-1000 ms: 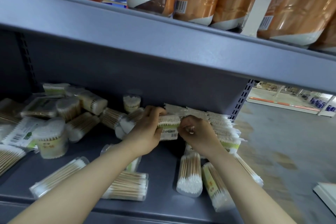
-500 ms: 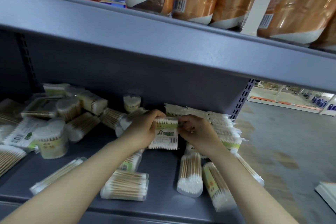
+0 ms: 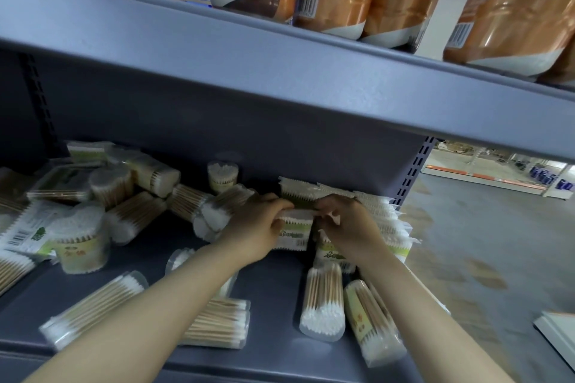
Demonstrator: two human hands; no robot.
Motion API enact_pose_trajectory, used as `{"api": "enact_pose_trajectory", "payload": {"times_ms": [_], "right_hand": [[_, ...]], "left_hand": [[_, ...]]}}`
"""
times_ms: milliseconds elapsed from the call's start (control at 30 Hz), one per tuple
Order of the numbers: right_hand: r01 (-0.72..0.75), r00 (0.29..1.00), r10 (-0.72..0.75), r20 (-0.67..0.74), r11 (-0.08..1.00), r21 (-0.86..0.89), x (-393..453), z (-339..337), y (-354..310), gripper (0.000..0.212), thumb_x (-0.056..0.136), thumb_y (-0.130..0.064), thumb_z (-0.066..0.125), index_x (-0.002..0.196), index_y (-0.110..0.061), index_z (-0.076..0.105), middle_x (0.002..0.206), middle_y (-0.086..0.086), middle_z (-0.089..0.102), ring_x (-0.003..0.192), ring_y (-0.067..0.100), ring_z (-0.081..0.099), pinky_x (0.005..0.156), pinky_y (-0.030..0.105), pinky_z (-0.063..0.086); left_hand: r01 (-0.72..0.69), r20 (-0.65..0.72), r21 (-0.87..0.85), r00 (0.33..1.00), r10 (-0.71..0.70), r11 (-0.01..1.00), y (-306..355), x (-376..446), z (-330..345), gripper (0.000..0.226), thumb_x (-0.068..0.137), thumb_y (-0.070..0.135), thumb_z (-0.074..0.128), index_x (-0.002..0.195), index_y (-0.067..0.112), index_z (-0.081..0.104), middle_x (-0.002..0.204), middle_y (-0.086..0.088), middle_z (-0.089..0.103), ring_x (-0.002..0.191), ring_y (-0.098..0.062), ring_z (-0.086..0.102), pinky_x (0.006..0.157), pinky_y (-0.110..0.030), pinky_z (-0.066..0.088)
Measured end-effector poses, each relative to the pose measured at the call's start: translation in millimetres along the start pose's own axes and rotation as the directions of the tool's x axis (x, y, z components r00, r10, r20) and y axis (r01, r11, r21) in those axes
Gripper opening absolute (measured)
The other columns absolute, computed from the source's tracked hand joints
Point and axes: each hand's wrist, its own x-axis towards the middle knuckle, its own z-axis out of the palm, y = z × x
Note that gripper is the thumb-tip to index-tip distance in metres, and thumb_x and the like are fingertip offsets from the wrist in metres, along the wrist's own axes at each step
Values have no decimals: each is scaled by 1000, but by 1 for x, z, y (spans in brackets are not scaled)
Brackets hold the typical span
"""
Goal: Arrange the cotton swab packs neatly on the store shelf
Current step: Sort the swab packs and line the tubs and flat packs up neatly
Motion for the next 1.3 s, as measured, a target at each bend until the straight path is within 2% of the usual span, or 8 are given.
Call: {"api": "enact_pose_trajectory", "payload": {"times_ms": [200, 433, 667, 833, 1033, 1133, 1233, 1300], "right_hand": [[-110, 993, 116, 16, 975, -195, 8, -3, 19, 40, 87, -4, 47, 121, -22, 55, 132, 2, 48, 127, 23, 36, 104, 32, 31], [-58, 980, 107, 169, 960, -273, 11, 8, 26, 45, 95, -18, 40, 140, -18, 35, 149, 0, 30, 139, 20, 22, 111, 30, 19], [-47, 985, 88, 146, 963, -266, 10, 16, 29, 43, 100, -23, 30, 142, -16, 31, 150, 1, 29, 140, 18, 20, 113, 27, 15], [-49, 994, 74, 85, 962, -268, 12, 21, 30, 40, 98, -18, 37, 138, -14, 35, 145, 2, 35, 137, 18, 26, 110, 26, 20], [-3, 989, 38, 140, 970, -243, 13, 16, 30, 42, 99, -22, 34, 140, -13, 32, 147, 2, 33, 138, 17, 23, 109, 22, 15], [35, 975, 12, 223, 978, -204, 12, 5, 27, 43, 101, -25, 30, 142, -11, 30, 149, 2, 31, 137, 16, 24, 104, 16, 12], [62, 963, -11, 270, 981, -182, 11, -6, 25, 45, 101, -24, 32, 144, -11, 27, 150, 2, 29, 138, 15, 24, 102, 14, 12], [53, 962, 1, 273, 980, -191, 9, -12, 27, 47, 101, -27, 32, 145, -13, 24, 152, 1, 26, 139, 14, 22, 103, 15, 11]], "left_hand": [[5, 43, 39, 999, -7, 999, 4, 3, 20, 34, 95, 12, 43, 128, 20, 45, 129, 2, 42, 114, -18, 43, 89, -30, 39], [-101, -15, 500, 992, 125, 860, 2, 14, 25, 41, 92, 15, 48, 132, 24, 43, 129, 3, 39, 119, -21, 33, 93, -31, 26], [-134, 38, 616, 989, 141, 776, -4, 30, 30, 50, 88, 11, 53, 135, 20, 40, 132, -2, 41, 120, -25, 38, 98, -36, 28], [-115, -42, 651, 981, 187, 750, -10, 40, 31, 52, 29, 15, 89, 78, 19, 72, 78, -1, 63, 68, -22, 60, 59, -31, 49], [-110, -73, 647, 976, 204, 755, -10, 49, 37, 43, 28, 15, 88, 68, 17, 71, 74, -2, 62, 63, -22, 60, 49, -28, 48], [-78, -73, 629, 985, 158, 774, -6, 49, 34, 47, 40, 15, 87, 84, 16, 72, 85, -5, 63, 73, -23, 61, 51, -29, 48], [-70, -21, 588, 994, 103, 805, -4, 50, 36, 46, 85, 11, 57, 130, 16, 48, 129, -6, 44, 115, -26, 44, 80, -33, 45], [-59, 12, 582, 998, 64, 811, -2, 53, 38, 47, 90, 9, 47, 136, 16, 39, 137, -5, 35, 124, -26, 34, 89, -33, 41]]}}
